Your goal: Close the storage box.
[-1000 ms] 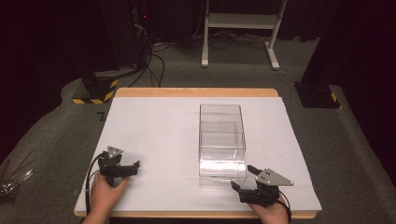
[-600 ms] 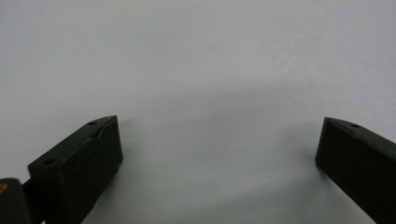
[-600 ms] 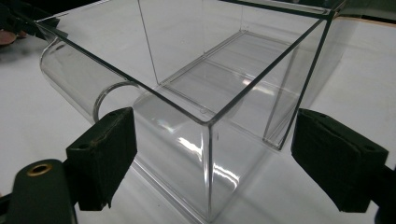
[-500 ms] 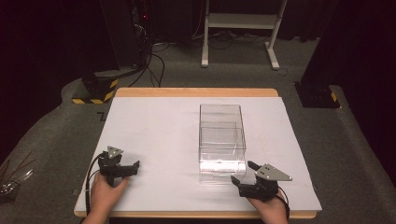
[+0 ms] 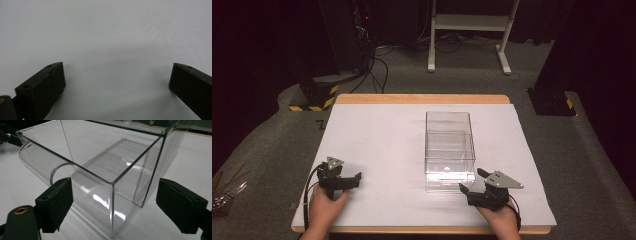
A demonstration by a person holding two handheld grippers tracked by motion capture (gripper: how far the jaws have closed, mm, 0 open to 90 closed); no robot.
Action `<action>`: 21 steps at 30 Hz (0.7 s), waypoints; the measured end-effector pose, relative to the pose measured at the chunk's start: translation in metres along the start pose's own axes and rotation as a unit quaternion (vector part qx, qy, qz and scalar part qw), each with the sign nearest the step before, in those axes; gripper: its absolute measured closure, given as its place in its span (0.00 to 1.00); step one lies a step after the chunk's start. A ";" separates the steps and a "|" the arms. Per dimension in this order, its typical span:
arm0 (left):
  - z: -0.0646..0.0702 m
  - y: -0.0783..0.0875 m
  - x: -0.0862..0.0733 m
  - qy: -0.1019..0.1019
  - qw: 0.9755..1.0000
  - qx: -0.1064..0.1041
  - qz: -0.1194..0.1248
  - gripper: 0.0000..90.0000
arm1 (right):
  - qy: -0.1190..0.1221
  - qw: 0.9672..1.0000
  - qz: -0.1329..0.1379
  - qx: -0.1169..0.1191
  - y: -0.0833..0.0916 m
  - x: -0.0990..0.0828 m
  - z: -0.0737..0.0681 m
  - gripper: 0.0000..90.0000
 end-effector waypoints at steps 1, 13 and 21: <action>0.000 0.000 0.000 0.000 1.000 0.000 0.000 0.01 | 0.000 1.000 0.000 0.000 0.000 0.000 0.000 0.16; 0.000 0.000 0.000 0.000 1.000 0.000 0.000 0.01 | 0.011 1.000 -0.008 -0.007 -0.005 0.004 0.004 0.15; 0.000 0.000 0.000 0.001 1.000 0.000 0.000 0.01 | -0.004 1.000 -0.012 -0.010 -0.013 0.008 0.010 0.15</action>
Point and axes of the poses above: each handheld gripper's, and its own axes: y roughly backward along the jaws, x roughly out of its top, z roughly to its right, the point moved 5 cm from there along -y, roughly forward along the jaws, and after that the axes turned 10 degrees about -x, right-handed, at the moved point
